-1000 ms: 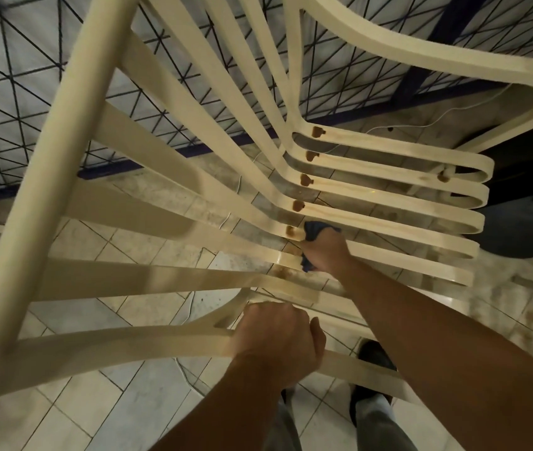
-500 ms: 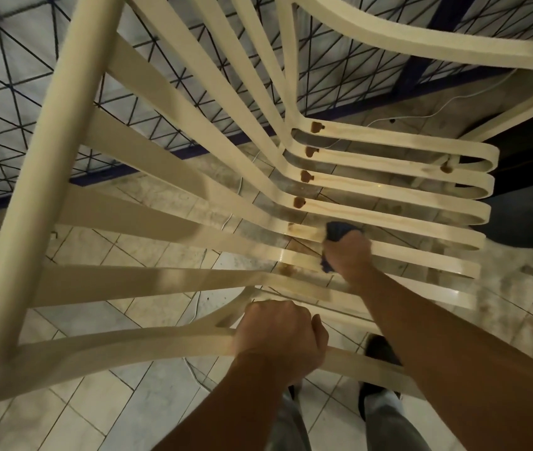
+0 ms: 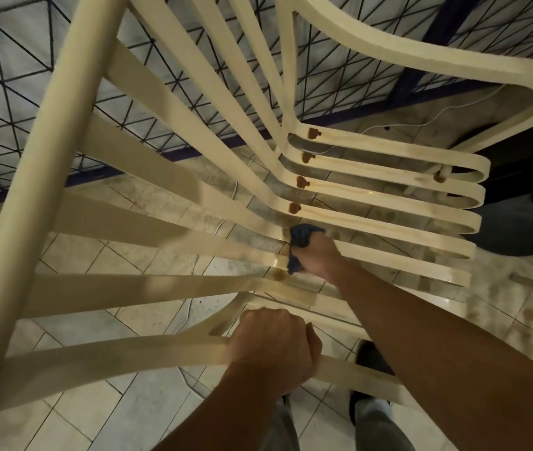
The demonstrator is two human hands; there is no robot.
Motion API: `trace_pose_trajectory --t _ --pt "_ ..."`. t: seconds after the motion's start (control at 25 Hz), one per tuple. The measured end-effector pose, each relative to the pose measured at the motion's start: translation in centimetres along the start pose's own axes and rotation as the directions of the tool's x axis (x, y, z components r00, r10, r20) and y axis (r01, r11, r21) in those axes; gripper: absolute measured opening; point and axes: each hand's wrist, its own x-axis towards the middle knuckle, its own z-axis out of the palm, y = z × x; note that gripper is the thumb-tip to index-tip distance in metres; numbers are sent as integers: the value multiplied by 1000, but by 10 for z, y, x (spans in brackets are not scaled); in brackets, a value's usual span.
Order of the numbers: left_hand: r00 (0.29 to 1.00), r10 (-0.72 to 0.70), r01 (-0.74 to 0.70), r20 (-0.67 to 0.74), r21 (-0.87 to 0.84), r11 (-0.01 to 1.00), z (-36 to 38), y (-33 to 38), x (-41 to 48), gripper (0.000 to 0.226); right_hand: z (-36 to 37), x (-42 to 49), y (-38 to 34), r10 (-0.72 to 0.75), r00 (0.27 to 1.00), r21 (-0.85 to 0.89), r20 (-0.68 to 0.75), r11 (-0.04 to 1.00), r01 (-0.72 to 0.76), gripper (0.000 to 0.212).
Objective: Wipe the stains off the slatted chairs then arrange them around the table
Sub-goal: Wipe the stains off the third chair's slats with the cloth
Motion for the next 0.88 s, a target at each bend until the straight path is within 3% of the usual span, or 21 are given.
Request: trace_pose_trajectory --t 0.16,0.36,0.56,0.68,0.8,0.88 --pt "999 -34 34 0 -51 998 0 2 4 57 29 16 -22 -76 997 -65 3 995 76 5" --pt "997 -81 81 -8 23 996 -4 7 1 54 22 11 -12 -110 993 -116 -33 988 106 28" --pt "997 -82 82 -10 29 996 -3 6 -2 54 -28 -20 47 -154 981 50 -115 986 160 2" --pt "997 -72 73 -22 14 997 -3 4 -2 54 -72 -58 85 -182 968 143 -172 968 207 16" --pt "997 -60 61 -40 7 998 -2 4 -2 54 -93 -79 111 -163 949 34 -271 983 178 9" --pt "998 -51 51 -46 4 999 -3 4 -2 54 -89 -75 117 -151 958 -66 -245 988 139 21"
